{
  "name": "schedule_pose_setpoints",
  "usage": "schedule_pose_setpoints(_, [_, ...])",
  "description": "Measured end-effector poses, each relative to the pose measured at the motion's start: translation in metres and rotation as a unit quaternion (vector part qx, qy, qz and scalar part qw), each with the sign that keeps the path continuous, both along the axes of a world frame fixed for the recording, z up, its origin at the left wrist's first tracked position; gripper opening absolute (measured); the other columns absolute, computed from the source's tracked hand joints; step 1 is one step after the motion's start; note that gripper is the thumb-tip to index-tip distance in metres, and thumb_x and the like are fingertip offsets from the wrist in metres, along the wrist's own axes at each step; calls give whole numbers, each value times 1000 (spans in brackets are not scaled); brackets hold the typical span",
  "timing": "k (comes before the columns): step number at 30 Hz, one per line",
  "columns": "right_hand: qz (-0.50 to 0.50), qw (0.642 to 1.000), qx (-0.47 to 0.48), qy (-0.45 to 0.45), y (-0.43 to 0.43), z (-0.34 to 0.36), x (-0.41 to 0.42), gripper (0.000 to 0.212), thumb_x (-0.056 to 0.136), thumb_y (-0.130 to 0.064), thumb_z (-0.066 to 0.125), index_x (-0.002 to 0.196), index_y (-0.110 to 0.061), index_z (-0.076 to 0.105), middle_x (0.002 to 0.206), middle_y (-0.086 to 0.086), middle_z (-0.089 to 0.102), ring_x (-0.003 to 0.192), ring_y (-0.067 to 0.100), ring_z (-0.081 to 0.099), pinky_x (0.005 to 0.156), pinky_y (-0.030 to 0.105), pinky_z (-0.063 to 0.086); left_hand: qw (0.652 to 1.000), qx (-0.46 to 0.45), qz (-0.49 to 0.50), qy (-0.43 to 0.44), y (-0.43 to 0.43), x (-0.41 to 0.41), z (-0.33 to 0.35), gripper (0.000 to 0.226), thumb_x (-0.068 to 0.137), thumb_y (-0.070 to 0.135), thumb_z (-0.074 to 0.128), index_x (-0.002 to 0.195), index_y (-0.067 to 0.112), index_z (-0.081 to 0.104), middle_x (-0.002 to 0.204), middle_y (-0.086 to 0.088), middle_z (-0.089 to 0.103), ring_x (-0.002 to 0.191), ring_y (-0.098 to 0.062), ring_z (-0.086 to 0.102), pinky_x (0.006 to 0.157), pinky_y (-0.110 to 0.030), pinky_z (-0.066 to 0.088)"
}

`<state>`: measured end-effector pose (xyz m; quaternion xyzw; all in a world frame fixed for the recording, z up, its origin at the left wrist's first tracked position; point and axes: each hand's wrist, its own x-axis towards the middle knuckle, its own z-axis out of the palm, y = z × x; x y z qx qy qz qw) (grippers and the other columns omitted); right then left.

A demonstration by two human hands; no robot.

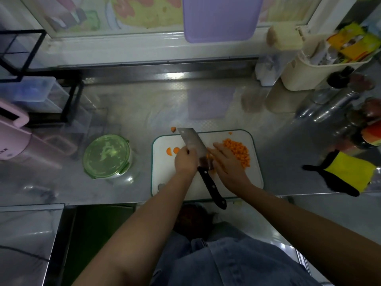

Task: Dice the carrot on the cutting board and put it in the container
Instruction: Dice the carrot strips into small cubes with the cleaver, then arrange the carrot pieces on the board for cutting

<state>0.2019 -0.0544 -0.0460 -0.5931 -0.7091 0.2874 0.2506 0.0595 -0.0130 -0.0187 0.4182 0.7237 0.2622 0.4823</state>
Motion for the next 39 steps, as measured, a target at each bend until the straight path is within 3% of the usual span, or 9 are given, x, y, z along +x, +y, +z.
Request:
schedule_pose_setpoints(10, [159, 985, -46, -37, 3, -8, -10, 51, 96, -24, 32, 144, -8, 35, 152, 4, 31, 141, 10, 24, 115, 23, 16, 998, 5, 49, 31, -2, -22, -3, 29, 95, 12, 40, 72, -1, 51, 101, -37, 56, 98, -47, 53, 71, -45, 41])
schedule_pose_setpoints(18, [89, 995, -33, -26, 4, -15, -12, 39, 100, -8, 41, 138, -2, 44, 147, 11, 39, 139, 16, 27, 113, 21, 15, 993, 45, 88, 67, -3, -44, -3, 44, 97, 14, 41, 55, 16, 28, 59, -16, 42, 64, -39, 39, 59, -39, 31])
schedule_pose_setpoints(20, [6, 1000, -10, 14, 10, -12, -16, 32, 96, -2, 46, 125, -3, 59, 131, 13, 58, 125, 24, 51, 108, 29, 34, 993, 46, 88, 63, -4, -47, -1, 42, 96, 13, 42, 57, 16, 28, 57, -10, 38, 66, -32, 39, 59, -32, 26])
schedule_pose_setpoints(23, [-91, 995, -7, 40, 16, -3, -16, 21, 91, -4, 57, 106, -7, 72, 102, 8, 73, 95, 20, 67, 88, 31, 52, 993, 54, 88, 62, -5, -47, -1, 37, 95, 15, 44, 60, 6, 35, 84, -36, 53, 83, -51, 49, 61, -43, 36])
schedule_pose_setpoints(26, [-140, 988, -26, 57, 19, 2, -15, 11, 85, -12, 69, 94, -10, 74, 88, 4, 73, 83, 15, 67, 73, 16, 49, 993, 58, 72, 73, -4, -43, 0, 36, 96, 18, 45, 62, 8, 40, 65, -18, 48, 68, -38, 47, 52, -34, 28])
schedule_pose_setpoints(28, [-143, 987, -33, 67, 17, 6, -14, 10, 85, -23, 70, 90, -14, 71, 75, 1, 70, 71, 11, 65, 67, 24, 52, 993, 50, 64, 81, -2, -39, 3, 28, 96, 18, 45, 70, 7, 47, 63, -3, 44, 68, -24, 45, 53, -32, 25])
schedule_pose_setpoints(33, [-51, 980, -183, 55, 7, 15, -14, 46, 83, -51, 64, 120, -27, 51, 69, 0, 64, 67, 14, 64, 66, 35, 53, 993, 57, 18, 103, 4, -20, 6, 23, 96, 19, 48, 91, 0, 60, 87, -12, 62, 81, -24, 56, 64, -28, 36])
schedule_pose_setpoints(36, [-46, 976, -196, 79, 5, 13, -14, 37, 90, -27, 60, 124, -20, 49, 74, 2, 65, 62, 17, 64, 62, 39, 56, 996, 60, -31, 66, 6, -6, 2, 30, 96, 29, 47, 94, 4, 63, 87, -8, 66, 78, -25, 60, 72, -31, 47])
schedule_pose_setpoints(39, [-128, 978, -136, 90, 6, 10, -7, 11, 92, -17, 49, 96, -10, 56, 67, 3, 56, 57, 19, 52, 61, 47, 51, 990, 86, -107, 44, 3, 3, 2, 28, 96, 34, 48, 94, 13, 67, 88, -5, 70, 72, -24, 67, 74, -40, 55])
